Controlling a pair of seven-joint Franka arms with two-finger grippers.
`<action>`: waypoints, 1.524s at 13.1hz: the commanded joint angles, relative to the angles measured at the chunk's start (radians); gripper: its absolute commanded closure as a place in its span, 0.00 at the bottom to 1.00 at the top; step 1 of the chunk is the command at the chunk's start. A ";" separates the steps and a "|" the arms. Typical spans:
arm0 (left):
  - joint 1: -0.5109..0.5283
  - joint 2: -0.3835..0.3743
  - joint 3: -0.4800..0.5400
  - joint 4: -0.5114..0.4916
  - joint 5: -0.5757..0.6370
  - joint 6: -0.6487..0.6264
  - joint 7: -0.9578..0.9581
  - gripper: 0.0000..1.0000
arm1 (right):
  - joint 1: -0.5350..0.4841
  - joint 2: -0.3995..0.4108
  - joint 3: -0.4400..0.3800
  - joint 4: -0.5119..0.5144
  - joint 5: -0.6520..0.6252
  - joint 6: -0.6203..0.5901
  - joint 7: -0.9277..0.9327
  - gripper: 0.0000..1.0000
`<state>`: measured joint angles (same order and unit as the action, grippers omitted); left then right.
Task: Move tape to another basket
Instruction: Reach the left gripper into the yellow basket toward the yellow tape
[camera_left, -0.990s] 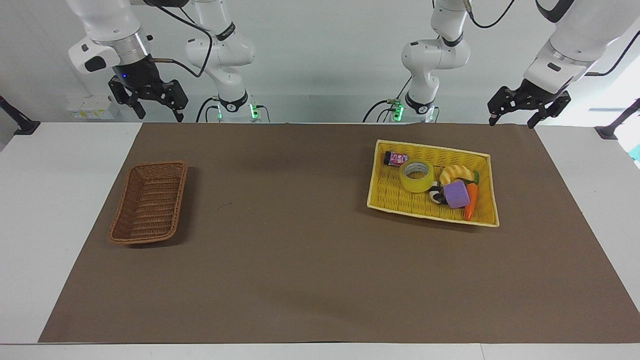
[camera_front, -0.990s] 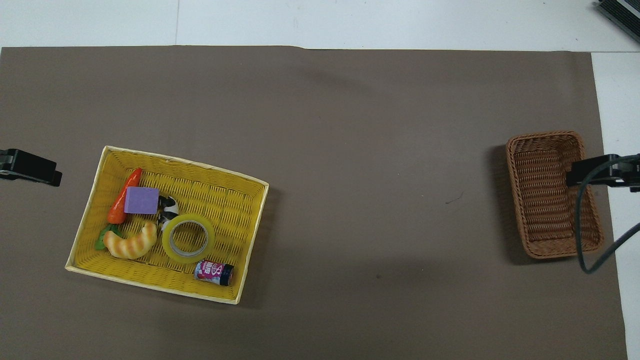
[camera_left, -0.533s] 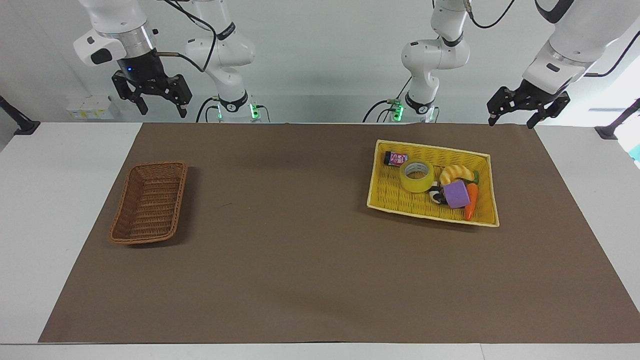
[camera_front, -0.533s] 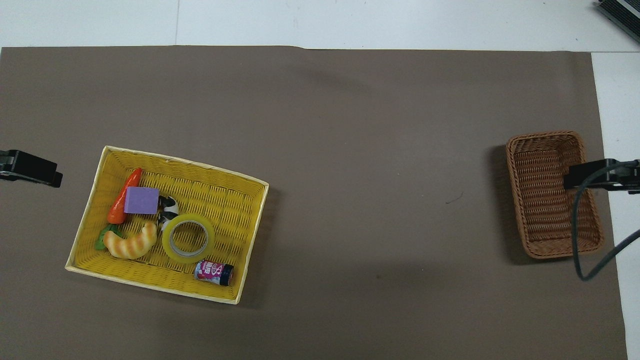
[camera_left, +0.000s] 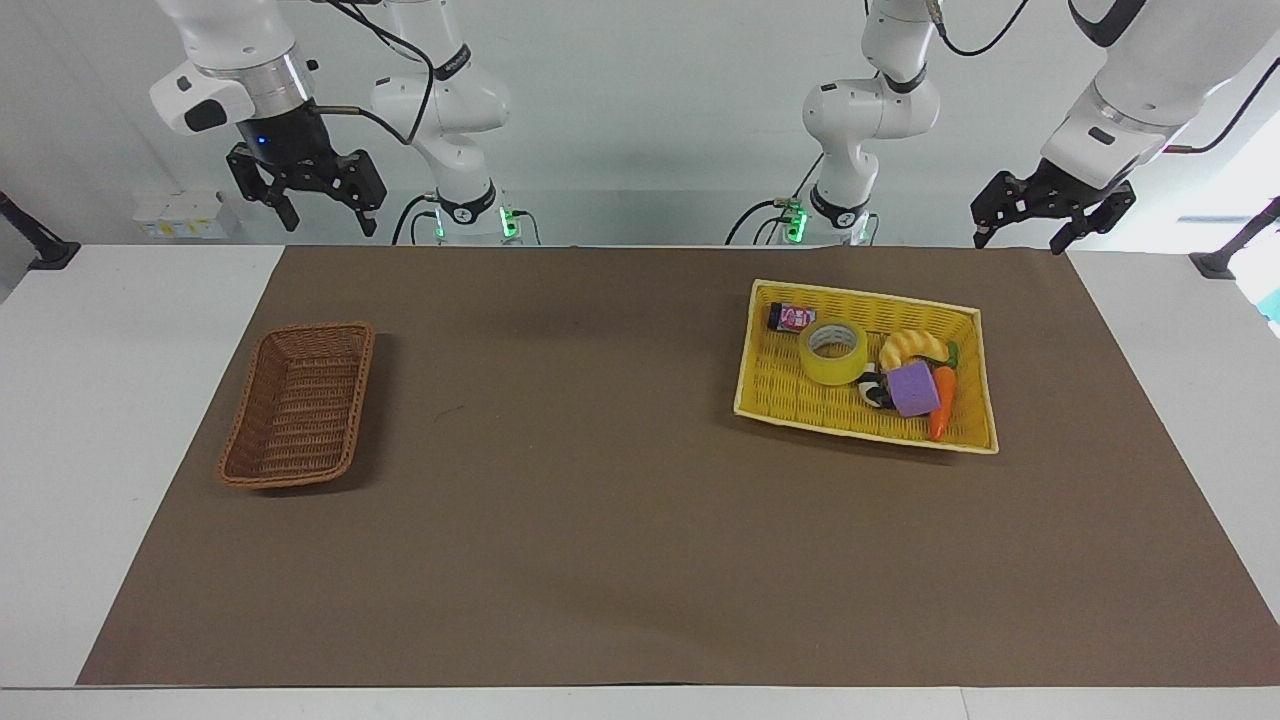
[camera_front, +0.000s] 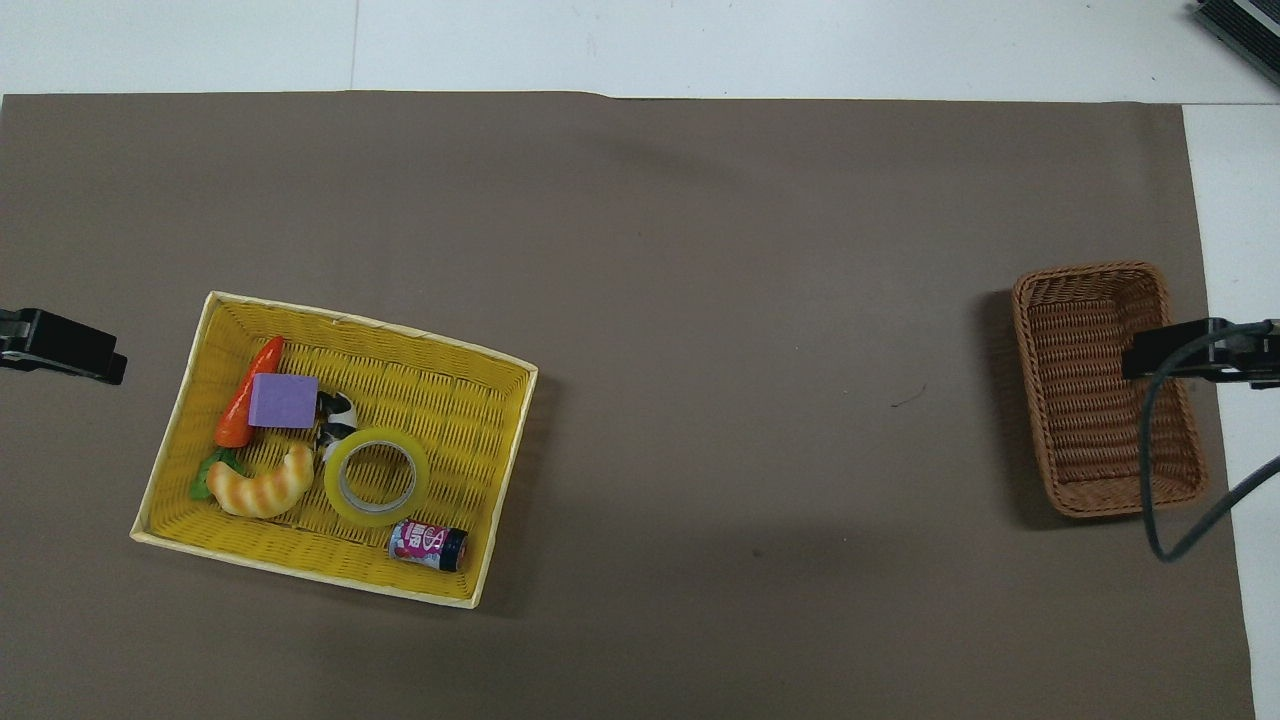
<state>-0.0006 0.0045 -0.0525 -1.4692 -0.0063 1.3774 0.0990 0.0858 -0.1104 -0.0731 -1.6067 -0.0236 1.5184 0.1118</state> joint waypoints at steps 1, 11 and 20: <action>-0.013 -0.029 0.008 -0.037 0.014 -0.006 0.004 0.00 | -0.003 -0.026 0.003 -0.036 0.016 0.031 0.003 0.00; -0.051 -0.120 0.007 -0.292 0.012 0.179 -0.031 0.00 | -0.004 -0.026 0.003 -0.039 0.016 0.031 -0.047 0.00; -0.134 -0.175 0.007 -0.673 0.012 0.509 -0.053 0.00 | -0.006 -0.026 0.003 -0.047 0.017 0.029 -0.041 0.00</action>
<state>-0.1009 -0.1238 -0.0595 -2.0376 -0.0063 1.8068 0.0746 0.0860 -0.1106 -0.0722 -1.6159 -0.0235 1.5191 0.0890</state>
